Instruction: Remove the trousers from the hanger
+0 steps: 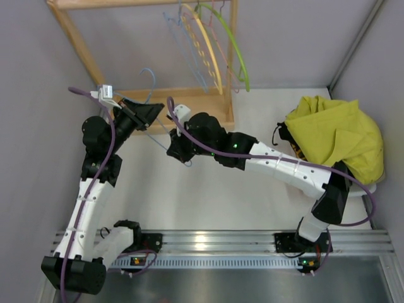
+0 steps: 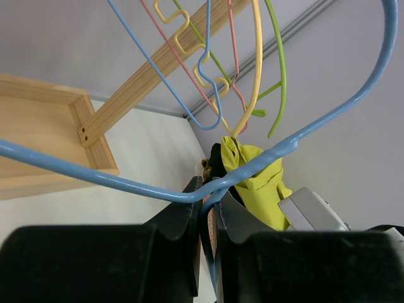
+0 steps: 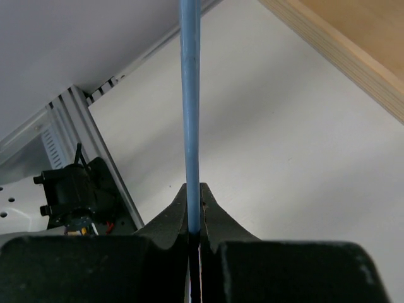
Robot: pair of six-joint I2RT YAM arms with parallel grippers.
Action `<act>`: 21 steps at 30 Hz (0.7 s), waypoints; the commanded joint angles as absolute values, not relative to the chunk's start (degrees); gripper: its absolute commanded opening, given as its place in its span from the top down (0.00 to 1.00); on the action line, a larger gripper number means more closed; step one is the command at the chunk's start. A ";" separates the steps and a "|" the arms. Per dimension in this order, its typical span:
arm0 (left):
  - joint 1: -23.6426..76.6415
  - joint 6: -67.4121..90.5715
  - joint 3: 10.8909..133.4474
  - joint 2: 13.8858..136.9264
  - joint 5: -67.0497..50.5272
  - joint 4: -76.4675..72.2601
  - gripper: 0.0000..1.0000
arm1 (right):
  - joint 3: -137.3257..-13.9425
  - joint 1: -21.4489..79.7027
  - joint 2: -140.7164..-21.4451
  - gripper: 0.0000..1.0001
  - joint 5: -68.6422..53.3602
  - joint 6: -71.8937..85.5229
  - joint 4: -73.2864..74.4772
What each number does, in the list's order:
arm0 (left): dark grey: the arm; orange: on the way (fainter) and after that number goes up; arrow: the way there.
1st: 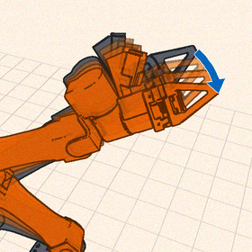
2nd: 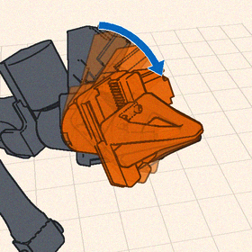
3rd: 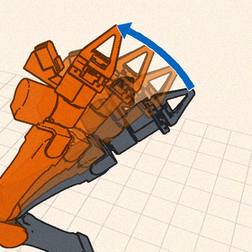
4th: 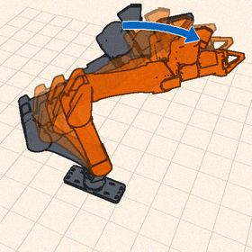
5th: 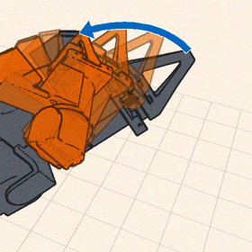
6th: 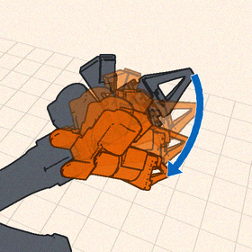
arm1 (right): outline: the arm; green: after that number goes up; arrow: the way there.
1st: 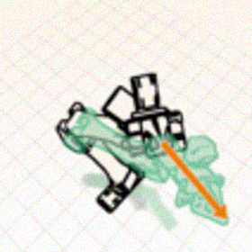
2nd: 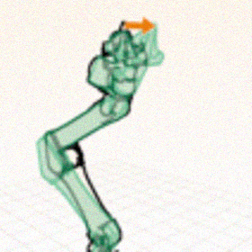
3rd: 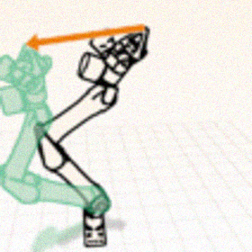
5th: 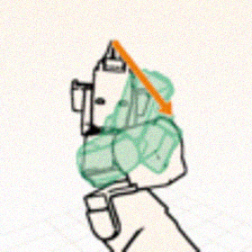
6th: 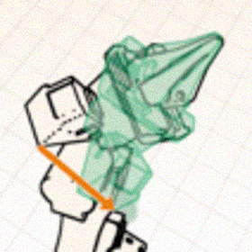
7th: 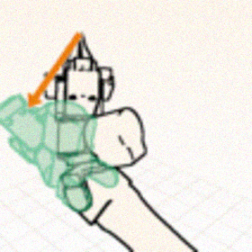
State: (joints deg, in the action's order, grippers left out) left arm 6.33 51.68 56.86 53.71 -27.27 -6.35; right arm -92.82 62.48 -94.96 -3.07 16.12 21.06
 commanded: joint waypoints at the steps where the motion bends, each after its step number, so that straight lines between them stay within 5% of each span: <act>1: 6.24 51.33 56.69 52.56 -26.46 -9.15 0.97 | -96.68 62.93 -94.57 1.00 1.84 14.86 18.72; 5: 6.24 51.15 56.69 51.86 -26.54 -7.65 0.51 | -96.77 62.84 -93.78 1.00 4.04 14.85 18.90; 12: 6.24 49.93 57.74 50.45 -26.90 -4.40 0.23 | -96.86 61.79 -93.60 1.00 7.12 17.49 20.30; 15: 6.15 46.34 59.50 49.13 -25.32 -0.97 0.02 | -98.96 59.86 -94.83 1.00 5.98 18.10 21.79; 21: 6.15 40.44 61.69 46.93 -21.71 4.04 0.02 | -108.16 54.94 -100.44 1.00 1.76 11.71 29.76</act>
State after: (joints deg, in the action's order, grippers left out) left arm 6.35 45.12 58.33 48.25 -23.88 2.63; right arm -100.79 57.47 -97.56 3.18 15.79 26.33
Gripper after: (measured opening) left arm 0.984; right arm 0.021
